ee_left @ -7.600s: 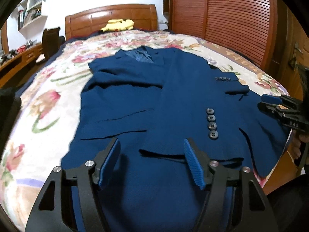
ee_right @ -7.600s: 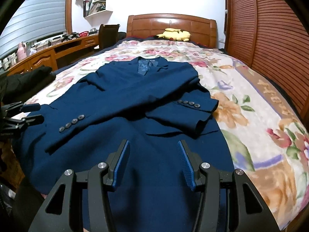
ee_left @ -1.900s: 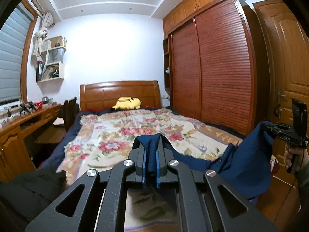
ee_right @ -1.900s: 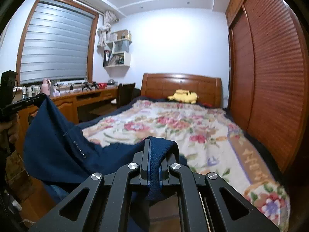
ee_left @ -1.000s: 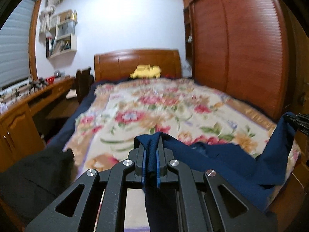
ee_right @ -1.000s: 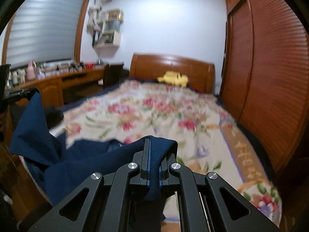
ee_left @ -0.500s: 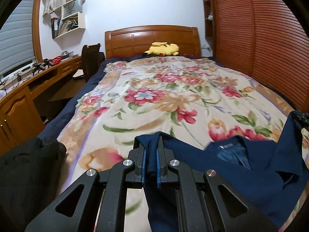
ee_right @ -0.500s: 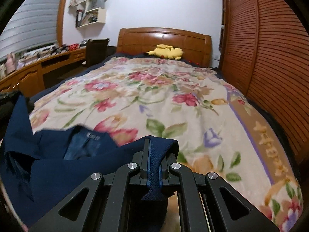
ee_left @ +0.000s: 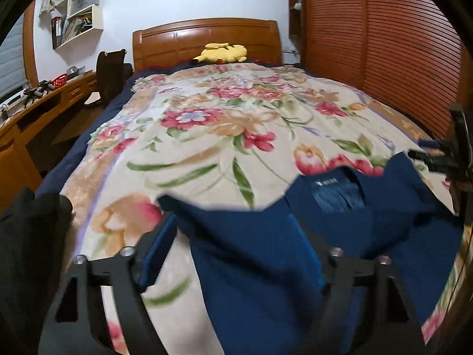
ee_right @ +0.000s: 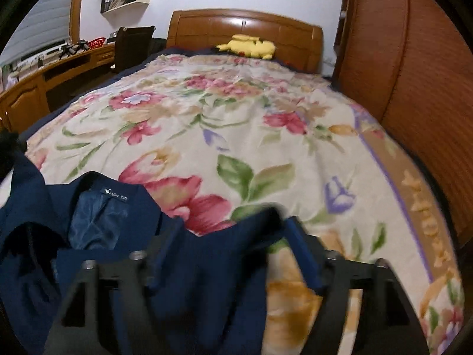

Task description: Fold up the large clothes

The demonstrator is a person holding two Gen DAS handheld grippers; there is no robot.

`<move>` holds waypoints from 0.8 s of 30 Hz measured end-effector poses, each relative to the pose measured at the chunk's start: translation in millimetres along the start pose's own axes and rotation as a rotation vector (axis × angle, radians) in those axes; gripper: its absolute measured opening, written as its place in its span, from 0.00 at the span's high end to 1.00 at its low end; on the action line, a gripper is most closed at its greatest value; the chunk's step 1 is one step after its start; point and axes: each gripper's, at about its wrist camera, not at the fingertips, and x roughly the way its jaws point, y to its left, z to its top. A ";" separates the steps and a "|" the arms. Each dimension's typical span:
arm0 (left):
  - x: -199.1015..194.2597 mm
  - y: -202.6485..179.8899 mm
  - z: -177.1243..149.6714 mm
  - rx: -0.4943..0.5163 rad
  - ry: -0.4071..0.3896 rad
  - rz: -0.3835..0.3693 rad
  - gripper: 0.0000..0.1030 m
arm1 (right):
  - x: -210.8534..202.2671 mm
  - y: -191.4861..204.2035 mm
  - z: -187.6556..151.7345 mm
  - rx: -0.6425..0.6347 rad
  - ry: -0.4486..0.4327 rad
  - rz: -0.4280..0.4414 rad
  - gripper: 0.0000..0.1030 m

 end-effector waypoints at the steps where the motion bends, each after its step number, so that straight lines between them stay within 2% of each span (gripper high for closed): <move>1: -3.4 -1.0 -2.8 0.005 -0.002 -0.004 0.23 | -6.6 2.7 1.7 -0.018 -0.009 -0.006 0.27; 4: -18.0 -4.4 -20.2 0.012 -0.011 -0.021 0.23 | -28.7 12.5 -2.1 -0.056 -0.034 0.025 0.27; 10: -36.5 -3.2 -51.5 0.004 0.006 -0.038 0.23 | -52.7 56.7 -18.9 -0.132 -0.044 0.198 0.27; 15: -43.4 -1.2 -71.9 -0.011 0.017 -0.041 0.23 | -51.7 91.0 -26.7 -0.184 -0.018 0.331 0.27; 20: -46.0 0.1 -84.2 -0.015 0.026 -0.046 0.23 | -31.5 117.3 -30.0 -0.272 0.066 0.382 0.27; 23: -46.8 1.7 -87.4 -0.021 0.024 -0.051 0.23 | -15.0 127.8 -29.5 -0.330 0.134 0.394 0.40; 24: -46.2 1.0 -87.3 -0.024 0.024 -0.052 0.23 | -8.4 131.0 -30.9 -0.357 0.157 0.388 0.55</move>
